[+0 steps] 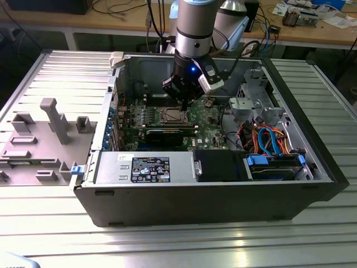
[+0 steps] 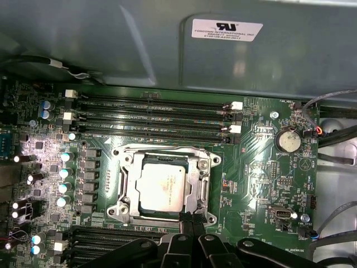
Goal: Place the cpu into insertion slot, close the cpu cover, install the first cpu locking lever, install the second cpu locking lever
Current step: 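Install the second cpu locking lever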
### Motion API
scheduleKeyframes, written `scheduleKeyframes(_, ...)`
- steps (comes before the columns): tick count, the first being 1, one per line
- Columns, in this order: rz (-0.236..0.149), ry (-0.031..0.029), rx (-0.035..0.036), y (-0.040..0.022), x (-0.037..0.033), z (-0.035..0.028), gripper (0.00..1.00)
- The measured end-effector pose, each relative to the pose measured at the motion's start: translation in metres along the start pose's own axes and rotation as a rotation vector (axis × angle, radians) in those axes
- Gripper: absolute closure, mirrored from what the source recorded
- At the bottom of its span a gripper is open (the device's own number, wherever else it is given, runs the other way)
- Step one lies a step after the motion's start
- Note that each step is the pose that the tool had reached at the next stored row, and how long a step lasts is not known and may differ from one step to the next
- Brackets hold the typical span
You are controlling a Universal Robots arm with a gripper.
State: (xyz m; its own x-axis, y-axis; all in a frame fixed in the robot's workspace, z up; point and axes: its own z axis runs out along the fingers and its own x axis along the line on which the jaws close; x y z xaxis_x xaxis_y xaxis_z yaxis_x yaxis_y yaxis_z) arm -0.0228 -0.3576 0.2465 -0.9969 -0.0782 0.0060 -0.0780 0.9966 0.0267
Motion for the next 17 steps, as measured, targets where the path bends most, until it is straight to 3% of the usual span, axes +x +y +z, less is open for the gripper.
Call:
scheduleKeyframes(8,0.000,0.0001,-0.0011,-0.0001,0.0001,-0.0002,0.89)
scheduleKeyframes(11,0.000,-0.0020,-0.0263,-0.0001,0.0000,-0.0001,0.89)
scheduleKeyframes(13,0.000,-0.0029,-0.0382,-0.0001,0.0000,0.0000,0.89)
scheduleKeyframes(14,0.000,-0.0040,-0.0509,-0.0002,0.0000,0.0000,0.89)
scheduleKeyframes(17,-0.001,-0.0061,-0.0772,-0.0004,0.0000,0.0001,0.89)
